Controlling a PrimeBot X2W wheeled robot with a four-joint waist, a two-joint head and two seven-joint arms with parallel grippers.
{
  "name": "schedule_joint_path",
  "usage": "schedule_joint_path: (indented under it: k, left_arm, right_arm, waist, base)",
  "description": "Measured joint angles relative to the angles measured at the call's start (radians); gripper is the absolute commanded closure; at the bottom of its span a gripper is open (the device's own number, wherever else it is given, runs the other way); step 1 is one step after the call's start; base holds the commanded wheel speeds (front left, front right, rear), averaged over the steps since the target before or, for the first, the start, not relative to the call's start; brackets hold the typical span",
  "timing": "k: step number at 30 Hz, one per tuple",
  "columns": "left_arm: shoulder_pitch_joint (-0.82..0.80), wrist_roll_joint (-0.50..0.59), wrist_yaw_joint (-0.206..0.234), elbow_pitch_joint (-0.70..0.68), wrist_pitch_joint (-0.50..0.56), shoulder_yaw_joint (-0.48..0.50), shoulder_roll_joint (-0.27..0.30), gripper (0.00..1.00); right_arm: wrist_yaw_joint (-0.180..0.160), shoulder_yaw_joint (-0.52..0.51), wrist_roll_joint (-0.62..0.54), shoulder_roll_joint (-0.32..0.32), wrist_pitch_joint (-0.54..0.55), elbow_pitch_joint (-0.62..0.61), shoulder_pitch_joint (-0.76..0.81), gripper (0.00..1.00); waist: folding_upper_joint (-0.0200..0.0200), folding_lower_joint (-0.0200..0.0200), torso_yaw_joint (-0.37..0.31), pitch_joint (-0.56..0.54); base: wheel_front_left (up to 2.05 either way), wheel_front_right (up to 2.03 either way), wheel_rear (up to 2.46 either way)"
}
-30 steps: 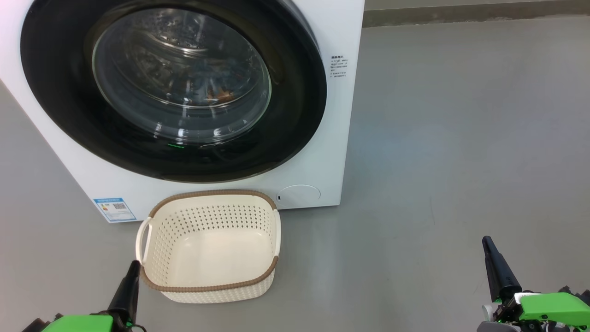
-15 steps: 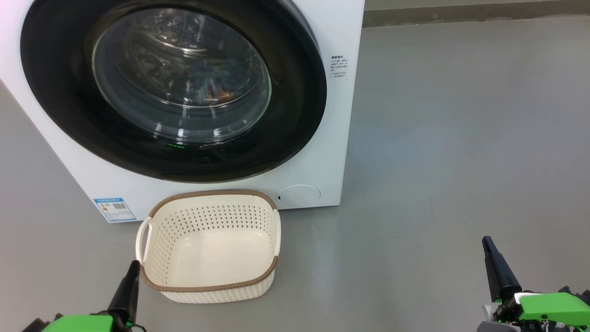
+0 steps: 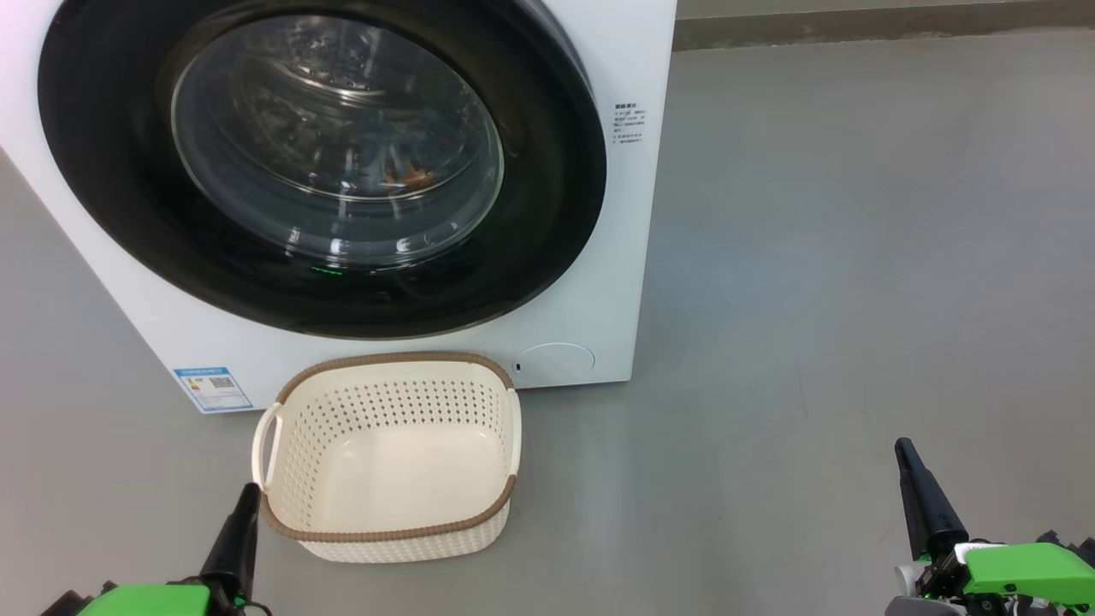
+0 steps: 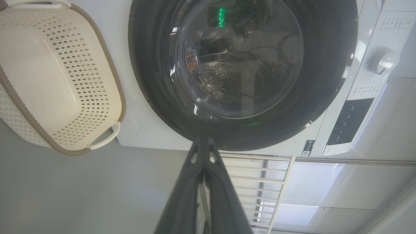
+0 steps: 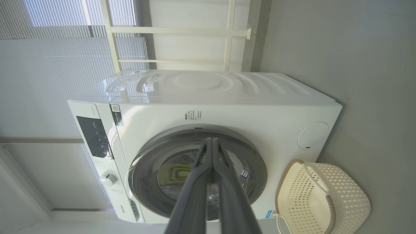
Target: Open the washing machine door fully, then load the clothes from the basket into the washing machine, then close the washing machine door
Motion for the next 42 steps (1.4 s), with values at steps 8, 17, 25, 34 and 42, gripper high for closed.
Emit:
schedule_joint_path:
  k: [8,17,25,34,42]
  left_arm:
    - [0.000,0.000,0.000,0.000,0.000,0.000,0.000,1.00]
    - [0.000,0.000,0.000,0.000,0.000,0.000,0.000,1.00]
    - [0.000,0.000,0.000,0.000,0.000,0.000,0.000,1.00]
    - [0.000,0.000,0.000,0.000,0.000,0.000,0.000,1.00]
    - [0.000,0.000,0.000,0.000,0.000,0.000,0.000,1.00]
  right_arm:
    - [0.000,0.000,0.000,0.000,0.000,0.000,0.000,1.00]
    - [0.000,0.000,0.000,0.000,0.000,0.000,0.000,1.00]
    - [0.000,0.000,0.000,0.000,0.000,0.000,0.000,1.00]
    - [0.000,0.000,0.000,0.000,0.000,0.000,0.000,1.00]
    - [0.000,0.000,0.000,0.000,0.000,0.000,0.000,1.00]
  waist:
    - [0.0000,0.0000,0.000,0.000]
    - [0.0000,0.0000,0.000,0.000]
    - [0.0000,0.0000,0.000,0.000]
    - [0.0000,0.0000,0.000,0.000]
    - [0.0000,0.0000,0.000,0.000]
  base:
    - [0.00,0.00,0.00]
    - [0.00,0.00,0.00]
    - [0.00,0.00,0.00]
    - [0.00,0.00,0.00]
    - [0.00,0.00,0.00]
